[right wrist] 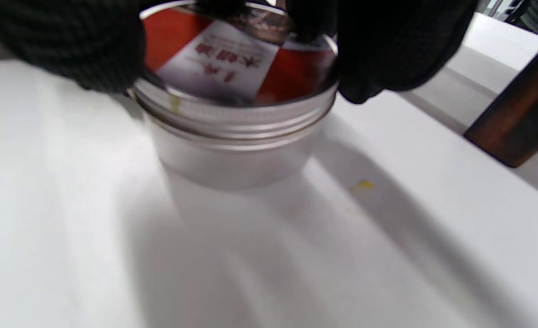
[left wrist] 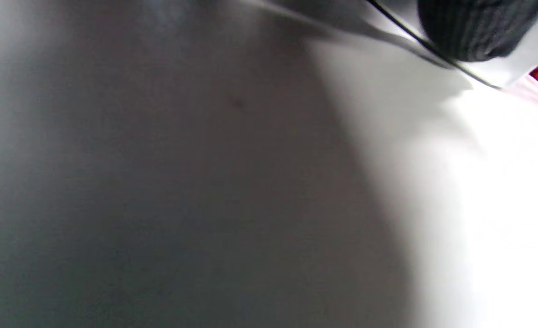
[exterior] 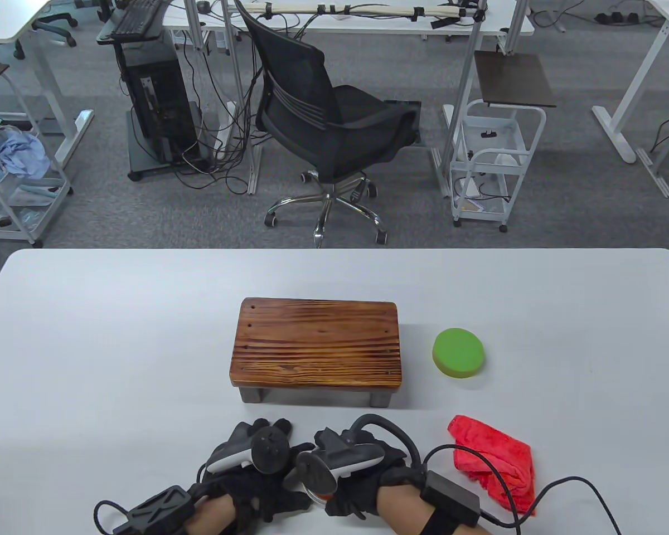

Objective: Dip and apply wood wax on stool

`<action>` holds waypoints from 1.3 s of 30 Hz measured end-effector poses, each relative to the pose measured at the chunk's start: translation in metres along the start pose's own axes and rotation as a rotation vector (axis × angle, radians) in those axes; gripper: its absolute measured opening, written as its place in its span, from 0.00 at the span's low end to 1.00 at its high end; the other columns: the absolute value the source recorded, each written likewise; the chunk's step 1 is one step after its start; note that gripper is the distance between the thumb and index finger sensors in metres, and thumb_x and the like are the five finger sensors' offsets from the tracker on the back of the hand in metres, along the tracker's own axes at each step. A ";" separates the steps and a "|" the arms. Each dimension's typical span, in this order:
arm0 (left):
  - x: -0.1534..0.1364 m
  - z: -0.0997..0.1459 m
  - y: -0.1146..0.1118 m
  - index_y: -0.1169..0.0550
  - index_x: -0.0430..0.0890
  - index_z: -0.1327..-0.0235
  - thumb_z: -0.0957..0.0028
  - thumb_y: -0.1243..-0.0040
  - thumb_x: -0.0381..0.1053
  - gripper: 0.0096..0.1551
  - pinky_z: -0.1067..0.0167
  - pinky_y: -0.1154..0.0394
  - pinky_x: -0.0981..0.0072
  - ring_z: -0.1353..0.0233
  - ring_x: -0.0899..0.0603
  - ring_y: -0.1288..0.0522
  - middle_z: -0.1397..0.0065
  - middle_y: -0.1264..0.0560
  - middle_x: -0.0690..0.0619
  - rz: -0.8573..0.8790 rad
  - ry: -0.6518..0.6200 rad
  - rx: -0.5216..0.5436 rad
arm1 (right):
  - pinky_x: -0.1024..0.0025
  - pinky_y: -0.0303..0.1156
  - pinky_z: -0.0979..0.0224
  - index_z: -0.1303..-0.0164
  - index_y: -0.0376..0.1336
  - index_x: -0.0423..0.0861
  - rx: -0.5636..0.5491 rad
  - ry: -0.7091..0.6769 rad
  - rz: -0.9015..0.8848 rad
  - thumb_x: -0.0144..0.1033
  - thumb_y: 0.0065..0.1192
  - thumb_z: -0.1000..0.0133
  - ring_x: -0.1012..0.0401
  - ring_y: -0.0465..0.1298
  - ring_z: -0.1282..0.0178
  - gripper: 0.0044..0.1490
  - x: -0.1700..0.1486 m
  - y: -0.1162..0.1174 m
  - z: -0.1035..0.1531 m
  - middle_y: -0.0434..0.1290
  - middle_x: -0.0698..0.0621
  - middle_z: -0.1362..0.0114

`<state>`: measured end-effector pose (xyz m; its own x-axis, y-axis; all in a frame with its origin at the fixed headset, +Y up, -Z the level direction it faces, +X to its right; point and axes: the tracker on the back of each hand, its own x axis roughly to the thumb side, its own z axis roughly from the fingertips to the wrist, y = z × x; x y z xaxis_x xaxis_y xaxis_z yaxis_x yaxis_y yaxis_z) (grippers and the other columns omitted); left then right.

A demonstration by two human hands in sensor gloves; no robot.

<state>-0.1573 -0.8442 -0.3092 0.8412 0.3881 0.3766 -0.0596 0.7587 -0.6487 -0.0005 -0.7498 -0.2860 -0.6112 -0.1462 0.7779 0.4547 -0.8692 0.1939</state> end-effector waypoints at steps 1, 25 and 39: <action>0.000 0.000 0.000 0.59 0.73 0.24 0.36 0.52 0.78 0.40 0.43 0.77 0.18 0.29 0.24 0.84 0.20 0.82 0.39 0.000 0.000 0.000 | 0.54 0.78 0.32 0.23 0.48 0.53 0.000 0.007 -0.005 0.59 0.66 0.42 0.49 0.72 0.30 0.44 0.000 0.001 0.000 0.56 0.45 0.19; 0.000 0.000 0.000 0.59 0.73 0.24 0.36 0.52 0.78 0.40 0.43 0.77 0.18 0.29 0.24 0.84 0.20 0.82 0.40 0.003 -0.002 0.001 | 0.53 0.77 0.30 0.26 0.51 0.66 -0.002 -0.112 0.046 0.53 0.74 0.42 0.51 0.72 0.25 0.41 -0.006 -0.006 -0.003 0.55 0.53 0.17; 0.000 0.000 0.000 0.60 0.72 0.24 0.37 0.51 0.78 0.43 0.43 0.77 0.18 0.29 0.24 0.85 0.20 0.83 0.40 -0.004 0.005 -0.001 | 0.58 0.78 0.35 0.24 0.48 0.56 -0.033 0.015 0.026 0.59 0.64 0.41 0.48 0.73 0.32 0.42 0.003 0.003 0.000 0.55 0.45 0.19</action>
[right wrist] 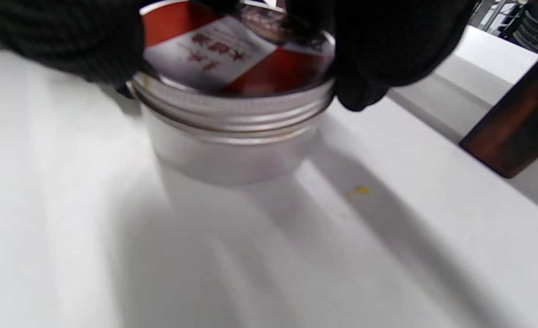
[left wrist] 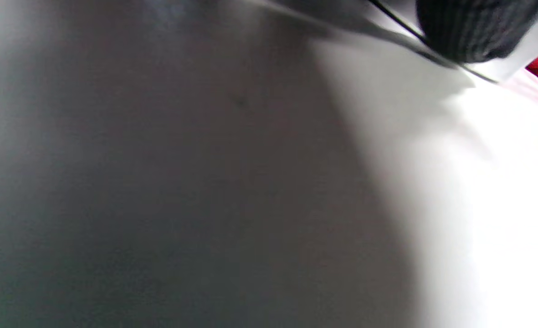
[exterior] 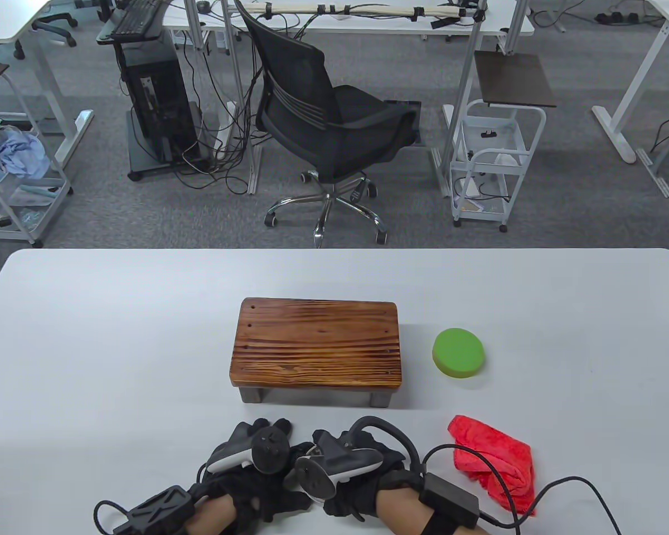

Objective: Dip and apply wood wax on stool

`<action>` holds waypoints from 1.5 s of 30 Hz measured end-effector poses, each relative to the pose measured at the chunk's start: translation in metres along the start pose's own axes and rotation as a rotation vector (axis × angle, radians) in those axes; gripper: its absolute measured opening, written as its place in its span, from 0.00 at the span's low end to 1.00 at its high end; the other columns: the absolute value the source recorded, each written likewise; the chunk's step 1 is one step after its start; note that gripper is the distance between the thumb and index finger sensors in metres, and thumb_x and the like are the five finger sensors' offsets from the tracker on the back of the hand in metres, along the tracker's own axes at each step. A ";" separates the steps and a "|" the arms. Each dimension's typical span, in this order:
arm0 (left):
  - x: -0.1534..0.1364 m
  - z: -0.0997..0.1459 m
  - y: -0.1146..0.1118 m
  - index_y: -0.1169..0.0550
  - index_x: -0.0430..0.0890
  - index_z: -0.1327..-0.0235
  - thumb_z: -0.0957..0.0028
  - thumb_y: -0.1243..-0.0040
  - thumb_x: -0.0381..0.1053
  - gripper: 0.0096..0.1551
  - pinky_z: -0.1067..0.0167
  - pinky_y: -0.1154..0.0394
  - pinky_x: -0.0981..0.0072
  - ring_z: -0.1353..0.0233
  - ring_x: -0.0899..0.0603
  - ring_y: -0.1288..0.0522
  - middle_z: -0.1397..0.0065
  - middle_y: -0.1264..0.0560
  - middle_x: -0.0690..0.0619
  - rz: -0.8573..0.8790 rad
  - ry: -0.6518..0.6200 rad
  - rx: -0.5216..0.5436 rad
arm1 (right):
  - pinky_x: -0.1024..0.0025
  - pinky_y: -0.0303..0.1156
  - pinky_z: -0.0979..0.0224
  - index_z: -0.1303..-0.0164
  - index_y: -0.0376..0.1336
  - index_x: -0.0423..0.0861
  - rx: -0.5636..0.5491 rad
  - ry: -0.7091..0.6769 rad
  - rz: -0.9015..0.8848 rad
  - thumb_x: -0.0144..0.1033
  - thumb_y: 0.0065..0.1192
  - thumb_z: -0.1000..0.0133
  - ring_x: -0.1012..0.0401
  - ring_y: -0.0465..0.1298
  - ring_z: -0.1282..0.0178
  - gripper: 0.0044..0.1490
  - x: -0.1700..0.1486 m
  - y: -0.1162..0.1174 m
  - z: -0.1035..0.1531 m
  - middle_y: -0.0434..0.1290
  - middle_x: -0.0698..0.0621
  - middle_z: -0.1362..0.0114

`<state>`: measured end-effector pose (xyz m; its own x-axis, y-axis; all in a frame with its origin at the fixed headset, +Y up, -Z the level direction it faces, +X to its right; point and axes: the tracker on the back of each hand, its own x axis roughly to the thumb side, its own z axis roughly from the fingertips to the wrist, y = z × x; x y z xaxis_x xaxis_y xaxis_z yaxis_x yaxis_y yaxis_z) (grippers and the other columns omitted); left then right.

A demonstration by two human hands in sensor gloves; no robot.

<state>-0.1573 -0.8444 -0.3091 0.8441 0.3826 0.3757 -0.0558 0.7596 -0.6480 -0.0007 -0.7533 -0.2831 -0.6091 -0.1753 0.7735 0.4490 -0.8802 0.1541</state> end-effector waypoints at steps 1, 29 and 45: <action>0.000 0.000 0.000 0.60 0.72 0.24 0.37 0.51 0.78 0.43 0.43 0.77 0.18 0.29 0.24 0.85 0.20 0.83 0.40 0.000 0.000 0.000 | 0.58 0.78 0.35 0.23 0.48 0.56 0.000 0.006 -0.007 0.59 0.64 0.41 0.48 0.73 0.32 0.43 0.000 0.000 0.000 0.55 0.45 0.19; 0.001 0.000 -0.001 0.61 0.71 0.24 0.38 0.51 0.78 0.44 0.42 0.76 0.18 0.29 0.24 0.84 0.20 0.82 0.40 -0.015 0.009 0.005 | 0.60 0.79 0.36 0.22 0.47 0.52 0.015 0.133 -0.077 0.61 0.61 0.41 0.46 0.74 0.34 0.45 0.004 0.003 -0.001 0.55 0.42 0.20; 0.011 0.048 0.022 0.48 0.64 0.18 0.50 0.40 0.75 0.51 0.35 0.63 0.16 0.22 0.20 0.67 0.13 0.62 0.32 -0.127 0.004 0.158 | 0.42 0.73 0.28 0.18 0.48 0.56 -0.006 0.160 -0.099 0.65 0.58 0.41 0.51 0.70 0.21 0.46 0.000 -0.006 0.011 0.55 0.45 0.16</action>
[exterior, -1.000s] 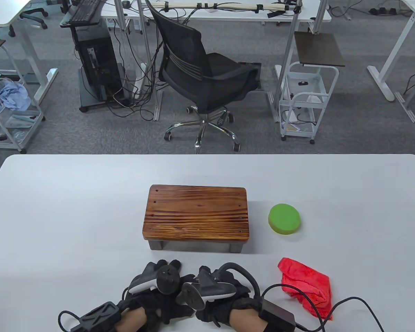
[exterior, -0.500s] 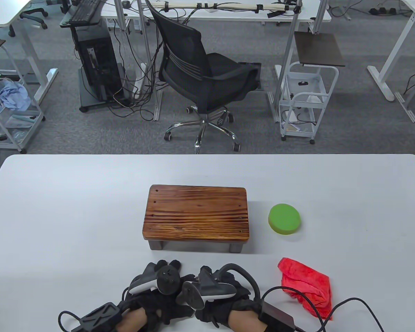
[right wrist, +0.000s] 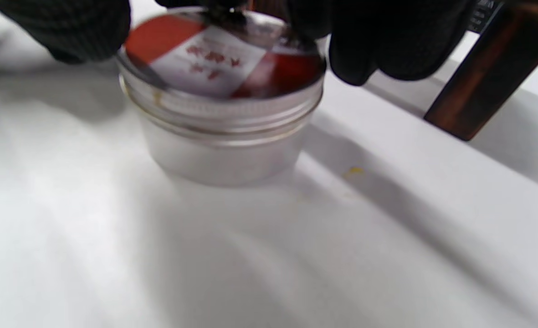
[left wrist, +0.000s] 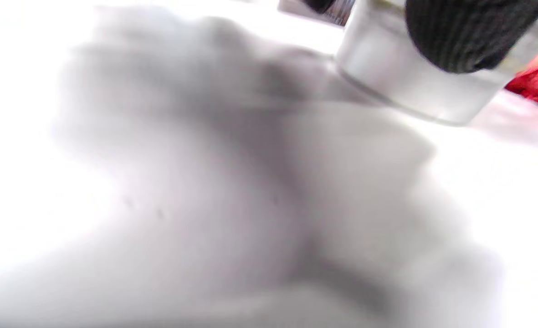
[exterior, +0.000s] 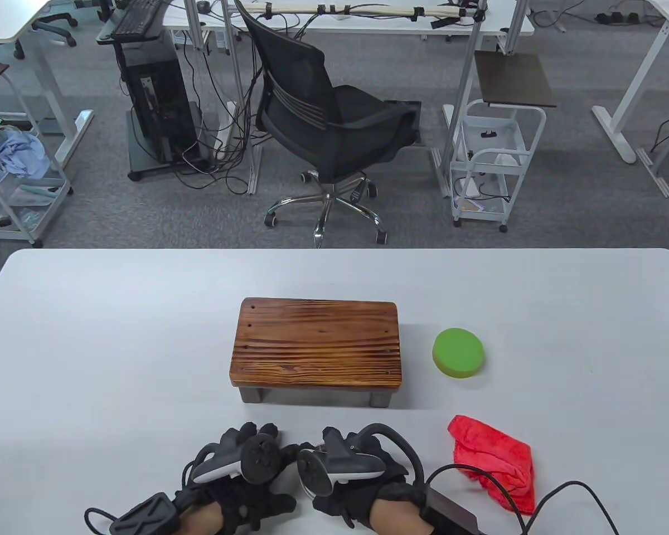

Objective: Dip and apply wood wax on stool

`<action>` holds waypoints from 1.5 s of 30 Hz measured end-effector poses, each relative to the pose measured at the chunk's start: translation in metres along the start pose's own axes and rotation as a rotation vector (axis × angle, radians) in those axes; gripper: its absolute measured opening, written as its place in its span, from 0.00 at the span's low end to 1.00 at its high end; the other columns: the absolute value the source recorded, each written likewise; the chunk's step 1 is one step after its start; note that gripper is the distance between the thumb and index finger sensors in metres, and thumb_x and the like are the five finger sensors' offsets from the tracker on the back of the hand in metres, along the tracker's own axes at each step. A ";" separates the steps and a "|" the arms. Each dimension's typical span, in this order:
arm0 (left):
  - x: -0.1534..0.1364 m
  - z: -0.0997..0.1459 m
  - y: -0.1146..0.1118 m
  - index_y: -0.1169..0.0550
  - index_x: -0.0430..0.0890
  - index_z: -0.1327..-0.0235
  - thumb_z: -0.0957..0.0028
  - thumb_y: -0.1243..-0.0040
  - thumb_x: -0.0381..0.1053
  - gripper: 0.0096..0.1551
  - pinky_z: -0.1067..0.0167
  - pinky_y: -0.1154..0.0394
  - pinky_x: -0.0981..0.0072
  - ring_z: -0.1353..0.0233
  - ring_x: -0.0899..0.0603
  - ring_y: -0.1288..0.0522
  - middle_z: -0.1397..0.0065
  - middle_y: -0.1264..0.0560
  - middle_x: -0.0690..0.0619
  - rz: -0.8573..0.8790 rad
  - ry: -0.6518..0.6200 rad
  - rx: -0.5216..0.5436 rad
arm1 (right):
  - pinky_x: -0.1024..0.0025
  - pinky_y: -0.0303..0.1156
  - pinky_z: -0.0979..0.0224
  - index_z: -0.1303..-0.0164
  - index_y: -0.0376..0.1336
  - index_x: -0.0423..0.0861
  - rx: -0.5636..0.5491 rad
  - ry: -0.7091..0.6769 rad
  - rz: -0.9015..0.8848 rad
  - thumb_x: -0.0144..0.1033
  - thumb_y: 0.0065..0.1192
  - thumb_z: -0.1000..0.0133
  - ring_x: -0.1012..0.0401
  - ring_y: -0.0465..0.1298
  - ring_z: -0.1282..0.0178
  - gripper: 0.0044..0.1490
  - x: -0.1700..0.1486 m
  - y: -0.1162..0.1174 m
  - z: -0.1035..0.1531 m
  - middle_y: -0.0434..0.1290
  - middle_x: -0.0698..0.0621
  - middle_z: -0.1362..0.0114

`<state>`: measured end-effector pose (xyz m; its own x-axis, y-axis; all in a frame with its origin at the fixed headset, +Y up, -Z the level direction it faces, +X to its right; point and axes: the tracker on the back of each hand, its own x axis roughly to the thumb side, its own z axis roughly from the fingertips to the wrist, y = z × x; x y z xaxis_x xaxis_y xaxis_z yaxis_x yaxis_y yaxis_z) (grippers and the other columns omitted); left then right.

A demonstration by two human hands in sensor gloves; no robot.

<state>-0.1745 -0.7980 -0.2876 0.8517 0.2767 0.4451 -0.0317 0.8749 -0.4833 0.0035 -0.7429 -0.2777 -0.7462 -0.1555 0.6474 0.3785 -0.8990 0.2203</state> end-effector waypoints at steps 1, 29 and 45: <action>0.001 0.005 0.004 0.46 0.60 0.17 0.51 0.40 0.75 0.52 0.35 0.62 0.16 0.22 0.20 0.66 0.13 0.60 0.32 0.001 -0.016 0.021 | 0.41 0.72 0.28 0.17 0.47 0.56 -0.023 0.000 -0.003 0.67 0.58 0.43 0.50 0.70 0.21 0.49 -0.001 -0.003 0.003 0.54 0.43 0.15; -0.087 0.092 0.082 0.61 0.59 0.15 0.56 0.40 0.79 0.67 0.38 0.69 0.13 0.23 0.22 0.77 0.16 0.74 0.33 -0.053 0.268 0.706 | 0.16 0.38 0.31 0.15 0.24 0.56 -0.381 0.527 -0.433 0.83 0.46 0.47 0.31 0.28 0.17 0.67 -0.145 0.041 0.084 0.23 0.40 0.14; -0.110 0.073 0.066 0.62 0.59 0.16 0.56 0.41 0.80 0.68 0.39 0.70 0.13 0.25 0.22 0.79 0.16 0.76 0.34 -0.004 0.363 0.583 | 0.15 0.37 0.33 0.15 0.23 0.57 -0.371 0.558 -0.456 0.83 0.45 0.47 0.31 0.27 0.18 0.67 -0.145 0.056 0.088 0.23 0.40 0.14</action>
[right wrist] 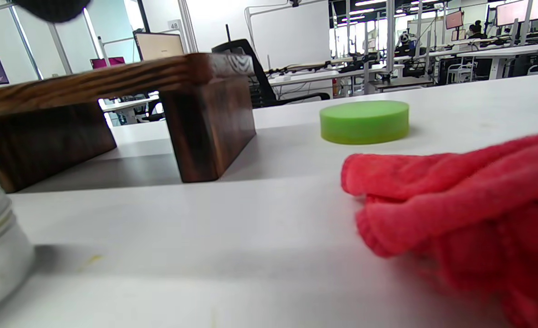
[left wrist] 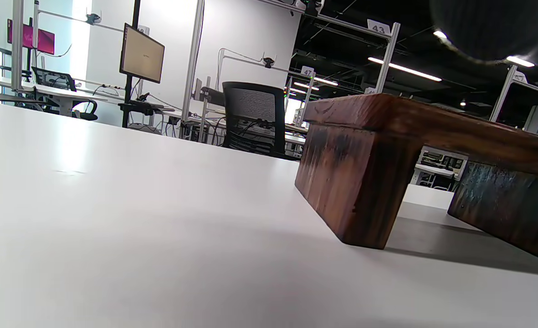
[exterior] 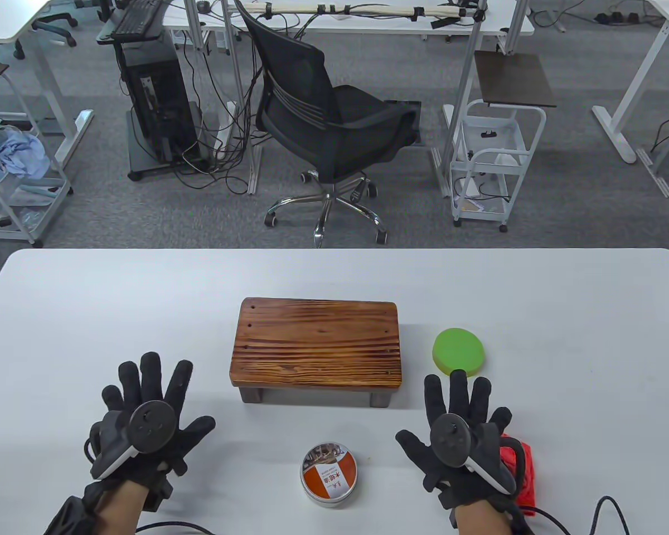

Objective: Dip and apply wood wax on stool

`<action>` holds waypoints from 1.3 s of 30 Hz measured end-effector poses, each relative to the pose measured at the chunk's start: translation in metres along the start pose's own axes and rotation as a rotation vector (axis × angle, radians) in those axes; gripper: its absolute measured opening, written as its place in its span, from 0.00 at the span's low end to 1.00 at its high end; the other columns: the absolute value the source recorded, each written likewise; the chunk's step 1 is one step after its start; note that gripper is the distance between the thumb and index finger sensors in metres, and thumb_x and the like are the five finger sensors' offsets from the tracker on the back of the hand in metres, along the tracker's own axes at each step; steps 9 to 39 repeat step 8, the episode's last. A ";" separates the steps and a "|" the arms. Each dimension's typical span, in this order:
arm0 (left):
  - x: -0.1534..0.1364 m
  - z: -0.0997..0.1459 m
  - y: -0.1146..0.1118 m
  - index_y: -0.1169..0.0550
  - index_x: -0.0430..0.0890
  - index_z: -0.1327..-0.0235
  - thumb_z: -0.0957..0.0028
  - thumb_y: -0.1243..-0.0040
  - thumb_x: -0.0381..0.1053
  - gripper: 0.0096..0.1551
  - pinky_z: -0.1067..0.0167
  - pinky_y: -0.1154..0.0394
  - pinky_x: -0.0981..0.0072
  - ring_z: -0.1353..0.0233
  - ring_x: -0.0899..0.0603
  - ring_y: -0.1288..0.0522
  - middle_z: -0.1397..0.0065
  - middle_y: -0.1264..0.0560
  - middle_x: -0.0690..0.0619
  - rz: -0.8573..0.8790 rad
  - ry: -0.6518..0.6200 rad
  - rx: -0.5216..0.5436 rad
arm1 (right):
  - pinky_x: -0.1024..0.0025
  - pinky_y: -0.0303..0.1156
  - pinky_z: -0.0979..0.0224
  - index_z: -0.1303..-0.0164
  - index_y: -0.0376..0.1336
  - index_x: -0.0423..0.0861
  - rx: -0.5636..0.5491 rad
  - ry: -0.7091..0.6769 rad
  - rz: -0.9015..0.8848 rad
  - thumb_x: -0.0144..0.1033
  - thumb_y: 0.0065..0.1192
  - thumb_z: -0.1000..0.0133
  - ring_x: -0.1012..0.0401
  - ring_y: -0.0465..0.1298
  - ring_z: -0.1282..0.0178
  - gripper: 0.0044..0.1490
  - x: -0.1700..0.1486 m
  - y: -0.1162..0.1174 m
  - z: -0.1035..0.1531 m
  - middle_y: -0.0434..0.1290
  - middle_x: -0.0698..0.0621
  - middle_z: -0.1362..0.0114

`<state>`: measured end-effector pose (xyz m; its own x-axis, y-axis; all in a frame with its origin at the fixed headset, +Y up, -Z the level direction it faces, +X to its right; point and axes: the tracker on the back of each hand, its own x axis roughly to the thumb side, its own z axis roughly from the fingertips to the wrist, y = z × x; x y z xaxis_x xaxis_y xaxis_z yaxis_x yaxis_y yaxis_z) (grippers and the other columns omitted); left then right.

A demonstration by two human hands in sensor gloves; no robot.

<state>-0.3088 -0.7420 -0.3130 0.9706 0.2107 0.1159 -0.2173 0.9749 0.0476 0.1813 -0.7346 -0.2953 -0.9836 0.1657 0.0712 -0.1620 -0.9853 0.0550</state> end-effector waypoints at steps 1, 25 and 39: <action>0.000 0.000 0.000 0.62 0.59 0.16 0.56 0.41 0.80 0.67 0.39 0.70 0.13 0.25 0.23 0.79 0.16 0.76 0.34 0.000 0.002 -0.001 | 0.15 0.37 0.33 0.15 0.23 0.57 -0.002 0.001 -0.002 0.82 0.45 0.46 0.31 0.27 0.18 0.66 -0.001 0.000 0.000 0.23 0.40 0.14; 0.002 0.000 -0.003 0.62 0.59 0.16 0.56 0.41 0.80 0.67 0.39 0.70 0.13 0.25 0.22 0.79 0.17 0.76 0.34 -0.008 -0.003 -0.021 | 0.15 0.37 0.32 0.15 0.23 0.57 0.005 0.005 -0.023 0.82 0.46 0.46 0.31 0.27 0.18 0.66 -0.004 0.000 0.000 0.23 0.40 0.14; 0.002 0.000 -0.003 0.62 0.59 0.16 0.56 0.41 0.80 0.67 0.39 0.70 0.13 0.25 0.22 0.79 0.17 0.76 0.34 -0.008 -0.003 -0.021 | 0.15 0.37 0.32 0.15 0.23 0.57 0.005 0.005 -0.023 0.82 0.46 0.46 0.31 0.27 0.18 0.66 -0.004 0.000 0.000 0.23 0.40 0.14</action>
